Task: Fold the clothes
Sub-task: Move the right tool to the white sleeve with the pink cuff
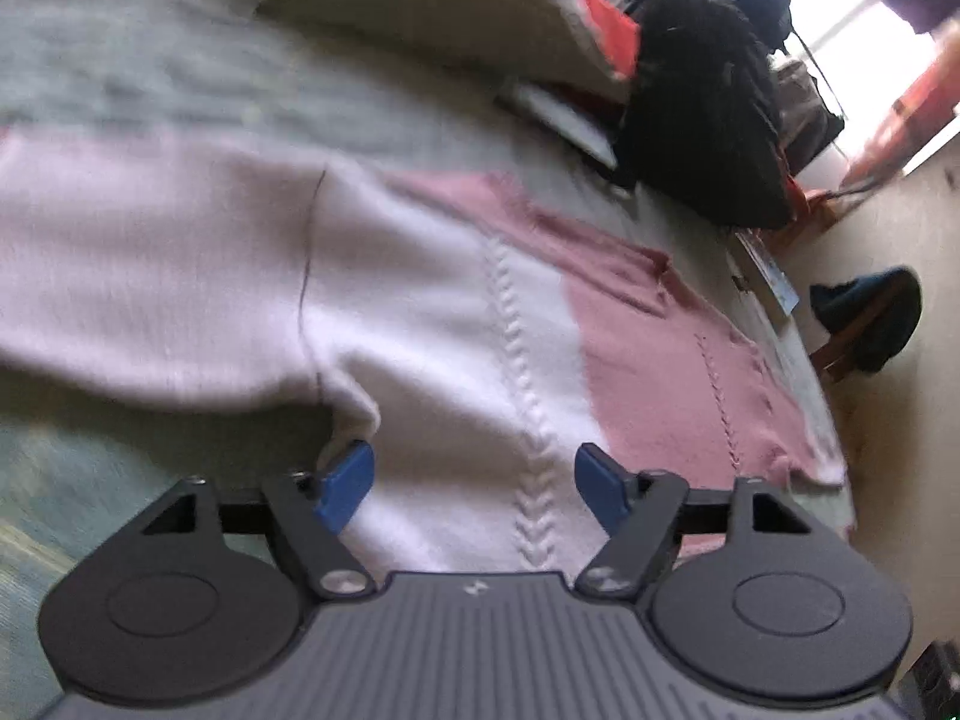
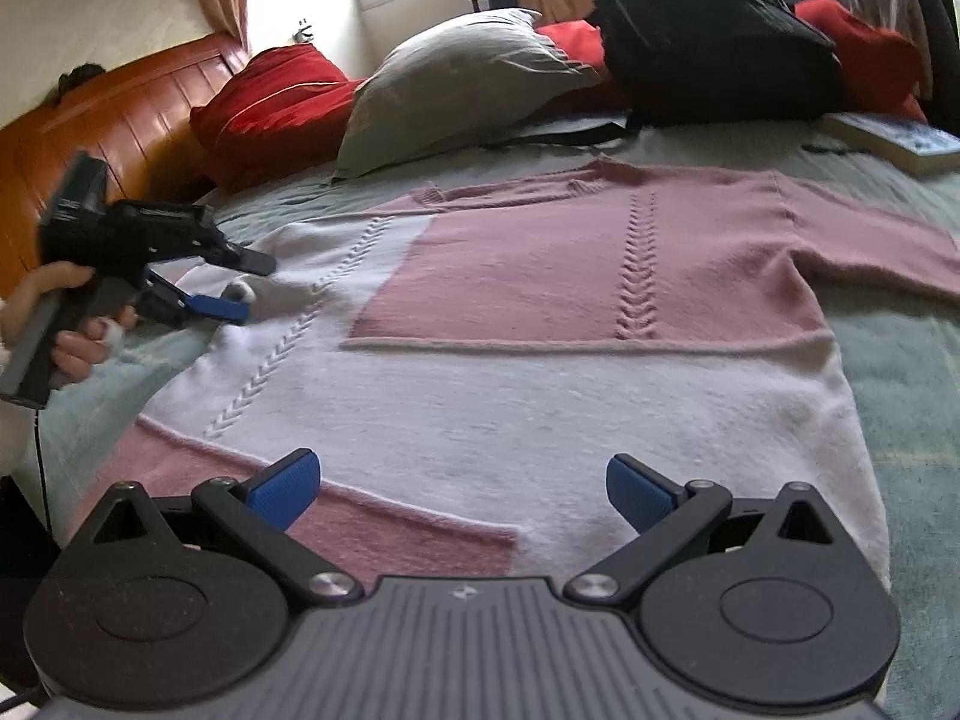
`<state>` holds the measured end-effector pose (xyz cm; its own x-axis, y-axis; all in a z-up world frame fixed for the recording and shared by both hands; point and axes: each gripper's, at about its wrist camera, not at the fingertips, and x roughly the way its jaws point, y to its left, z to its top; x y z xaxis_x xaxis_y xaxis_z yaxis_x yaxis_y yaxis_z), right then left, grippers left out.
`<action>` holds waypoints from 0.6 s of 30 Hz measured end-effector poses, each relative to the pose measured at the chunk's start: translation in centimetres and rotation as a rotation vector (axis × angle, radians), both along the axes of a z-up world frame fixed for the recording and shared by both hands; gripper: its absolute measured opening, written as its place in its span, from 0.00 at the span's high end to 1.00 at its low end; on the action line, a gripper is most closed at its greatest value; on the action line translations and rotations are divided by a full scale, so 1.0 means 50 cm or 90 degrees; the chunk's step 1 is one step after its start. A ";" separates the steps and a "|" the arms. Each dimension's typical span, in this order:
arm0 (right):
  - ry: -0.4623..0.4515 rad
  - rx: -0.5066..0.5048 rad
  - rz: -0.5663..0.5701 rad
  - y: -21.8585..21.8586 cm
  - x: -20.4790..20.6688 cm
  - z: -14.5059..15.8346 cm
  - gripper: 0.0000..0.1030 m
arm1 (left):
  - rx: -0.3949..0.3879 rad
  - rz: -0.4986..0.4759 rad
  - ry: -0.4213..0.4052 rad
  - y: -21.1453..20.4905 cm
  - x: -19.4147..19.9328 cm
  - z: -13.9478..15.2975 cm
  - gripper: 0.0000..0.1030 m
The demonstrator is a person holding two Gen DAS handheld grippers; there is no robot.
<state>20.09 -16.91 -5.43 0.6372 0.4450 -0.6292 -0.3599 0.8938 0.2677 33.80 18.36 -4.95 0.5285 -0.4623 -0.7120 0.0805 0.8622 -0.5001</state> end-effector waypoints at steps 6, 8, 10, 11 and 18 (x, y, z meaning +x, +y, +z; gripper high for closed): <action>-0.004 0.008 0.003 -0.020 0.006 0.005 0.00 | 0.048 0.023 -0.066 -0.004 0.074 0.021 0.20; -0.007 -0.001 0.014 -0.020 0.010 0.014 0.00 | 0.056 0.031 -0.051 0.009 0.101 -0.003 0.20; -0.013 -0.020 0.029 -0.019 0.021 0.025 0.00 | 0.064 0.036 -0.023 0.015 0.116 -0.044 0.21; -0.015 -0.031 0.037 -0.017 0.029 0.032 0.00 | 0.064 0.032 -0.031 0.017 0.111 -0.055 0.21; -0.037 -0.075 0.142 0.110 0.191 0.047 0.00 | 0.083 0.019 -0.084 0.041 0.063 -0.014 0.19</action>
